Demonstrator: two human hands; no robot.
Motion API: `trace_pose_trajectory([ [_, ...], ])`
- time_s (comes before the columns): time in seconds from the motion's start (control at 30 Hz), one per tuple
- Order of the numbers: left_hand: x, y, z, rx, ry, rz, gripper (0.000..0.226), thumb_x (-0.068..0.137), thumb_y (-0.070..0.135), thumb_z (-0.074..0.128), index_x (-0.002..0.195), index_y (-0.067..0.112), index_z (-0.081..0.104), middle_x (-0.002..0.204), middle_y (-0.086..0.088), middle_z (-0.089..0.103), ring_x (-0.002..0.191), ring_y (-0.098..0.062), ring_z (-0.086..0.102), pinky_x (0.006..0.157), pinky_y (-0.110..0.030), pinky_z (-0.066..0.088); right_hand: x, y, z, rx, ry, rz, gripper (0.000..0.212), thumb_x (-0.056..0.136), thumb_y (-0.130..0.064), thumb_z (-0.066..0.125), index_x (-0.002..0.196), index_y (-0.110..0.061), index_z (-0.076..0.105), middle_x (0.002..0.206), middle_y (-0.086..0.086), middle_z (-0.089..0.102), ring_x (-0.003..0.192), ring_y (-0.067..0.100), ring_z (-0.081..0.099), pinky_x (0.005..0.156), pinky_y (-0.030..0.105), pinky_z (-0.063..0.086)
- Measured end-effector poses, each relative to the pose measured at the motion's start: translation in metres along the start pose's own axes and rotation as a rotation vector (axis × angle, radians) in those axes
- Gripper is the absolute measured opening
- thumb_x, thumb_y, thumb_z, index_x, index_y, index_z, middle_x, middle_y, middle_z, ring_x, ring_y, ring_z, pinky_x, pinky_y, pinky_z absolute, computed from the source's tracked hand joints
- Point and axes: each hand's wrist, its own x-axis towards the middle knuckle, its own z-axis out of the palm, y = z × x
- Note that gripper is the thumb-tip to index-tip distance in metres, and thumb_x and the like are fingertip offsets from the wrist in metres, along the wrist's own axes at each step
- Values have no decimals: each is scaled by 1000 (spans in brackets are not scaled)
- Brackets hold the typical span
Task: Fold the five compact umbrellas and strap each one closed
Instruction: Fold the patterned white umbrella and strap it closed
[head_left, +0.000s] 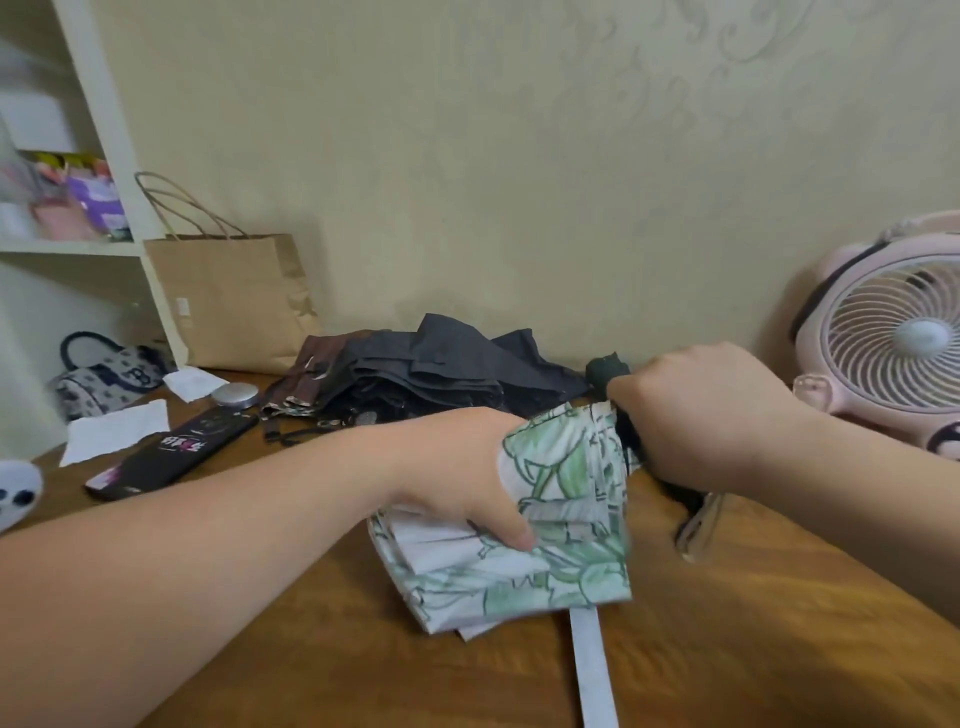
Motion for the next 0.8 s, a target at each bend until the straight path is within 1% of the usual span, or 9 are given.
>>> trace_pose_trajectory([
  [0.1,3,5,16,262,250,-8,32,77,43,78,91,35,50,89,12,61,80,-8,60,73,-37,58,-3,1,-6,114,-113,87,6,83,-18,53,82,-23,56,72,-3,54,63,19,56,56,32,49],
  [0.2,5,1,24,487,449,-30,29,83,40,69,94,32,43,83,11,56,74,-12,57,61,-33,50,-3,1,-10,198,-275,154,7,83,-23,55,77,-23,58,71,-2,61,62,19,59,58,33,53],
  [0.33,4,9,21,439,373,-25,21,83,32,66,85,26,45,79,9,56,70,-15,55,54,-29,40,-8,2,-18,202,-326,147,8,82,-29,61,87,-27,55,76,-6,61,64,15,57,63,33,57],
  [0.37,4,13,17,373,297,-40,22,80,29,68,81,23,47,78,8,57,67,-15,54,53,-29,39,-13,1,-21,210,-324,143,25,80,-32,68,100,-32,53,85,-9,61,72,13,59,68,35,60],
  [0.43,4,18,7,245,148,-87,24,74,25,76,80,19,53,76,3,62,64,-19,56,54,-33,45,-23,-2,-31,208,-384,64,87,70,-42,84,139,-46,32,122,-13,57,107,15,60,93,40,57],
  [0.47,5,18,2,205,87,-115,26,70,26,80,82,18,58,78,1,67,66,-21,61,58,-36,52,-29,-6,-40,198,-404,17,116,65,-49,89,150,-51,11,144,-14,44,130,17,50,110,41,46],
  [0.53,7,16,-5,176,-5,-168,36,63,31,85,91,19,66,85,-4,74,73,-22,69,70,-42,60,-38,-15,-57,276,-403,-79,136,62,-62,88,153,-54,-12,163,-20,16,149,13,25,121,36,24],
  [0.67,14,21,-6,305,-120,-175,49,60,42,89,99,17,71,91,-6,73,83,-25,71,79,-44,60,-28,-17,-75,668,-331,-73,109,67,-69,79,157,-41,24,152,-18,45,124,1,47,106,22,36],
  [0.8,22,41,1,414,-126,-117,36,69,38,87,93,15,73,88,-5,72,82,-25,69,71,-39,58,8,-30,-48,628,-457,-83,77,64,-60,88,129,-30,59,119,-15,66,108,13,62,93,27,48],
])
